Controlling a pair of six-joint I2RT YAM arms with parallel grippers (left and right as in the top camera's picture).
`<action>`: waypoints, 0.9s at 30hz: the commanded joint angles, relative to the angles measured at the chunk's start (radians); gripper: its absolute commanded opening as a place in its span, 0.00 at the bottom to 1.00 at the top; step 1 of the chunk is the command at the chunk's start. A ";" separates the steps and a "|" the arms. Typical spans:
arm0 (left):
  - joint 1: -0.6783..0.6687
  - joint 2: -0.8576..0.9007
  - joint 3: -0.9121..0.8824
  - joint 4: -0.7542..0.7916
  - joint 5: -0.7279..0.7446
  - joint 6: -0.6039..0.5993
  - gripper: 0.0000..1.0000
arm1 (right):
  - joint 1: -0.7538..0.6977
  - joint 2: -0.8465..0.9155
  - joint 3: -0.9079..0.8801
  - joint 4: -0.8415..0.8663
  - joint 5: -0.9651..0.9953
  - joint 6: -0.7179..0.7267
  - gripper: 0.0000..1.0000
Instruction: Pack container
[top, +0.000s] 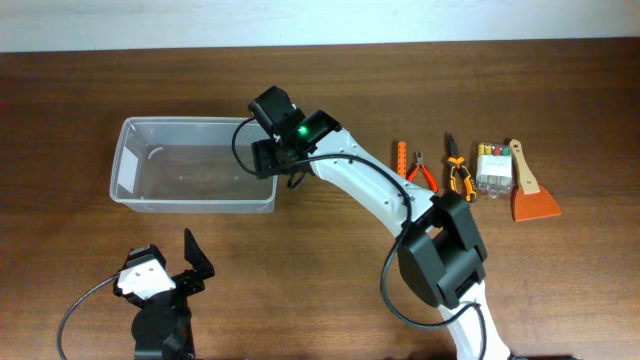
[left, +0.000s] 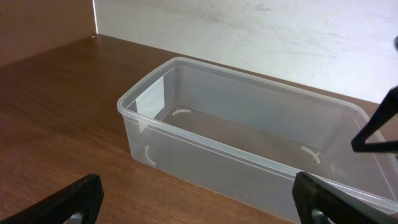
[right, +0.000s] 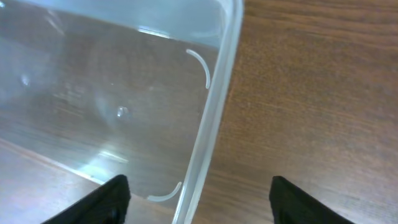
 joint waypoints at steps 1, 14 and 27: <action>-0.004 -0.002 -0.004 -0.001 -0.004 0.009 0.99 | 0.004 0.027 0.013 -0.008 -0.009 0.009 0.59; -0.004 -0.002 -0.004 -0.001 -0.004 0.009 0.99 | -0.075 0.032 0.012 -0.213 0.035 0.017 0.31; -0.004 -0.002 -0.004 -0.001 -0.004 0.009 0.99 | -0.255 0.032 0.010 -0.399 0.048 -0.127 0.33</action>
